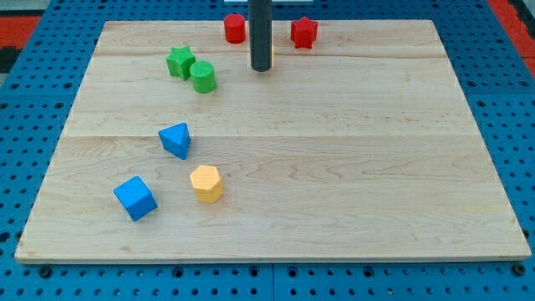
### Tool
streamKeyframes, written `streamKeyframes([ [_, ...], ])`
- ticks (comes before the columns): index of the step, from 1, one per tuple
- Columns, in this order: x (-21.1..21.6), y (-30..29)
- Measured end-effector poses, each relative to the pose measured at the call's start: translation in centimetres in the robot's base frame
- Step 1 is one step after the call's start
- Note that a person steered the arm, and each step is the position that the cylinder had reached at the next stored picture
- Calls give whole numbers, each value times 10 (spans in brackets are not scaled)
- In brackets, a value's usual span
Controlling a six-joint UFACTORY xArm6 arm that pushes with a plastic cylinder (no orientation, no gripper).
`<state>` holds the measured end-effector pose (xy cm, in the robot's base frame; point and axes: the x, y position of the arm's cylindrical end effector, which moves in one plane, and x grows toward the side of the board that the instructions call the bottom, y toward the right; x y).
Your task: Put the yellow heart to the left of the red star and go away
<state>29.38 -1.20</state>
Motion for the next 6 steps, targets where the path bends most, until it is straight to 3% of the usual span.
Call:
streamKeyframes([
  [2,-37,6],
  [4,168,26],
  [5,246,26],
  [6,278,-8],
])
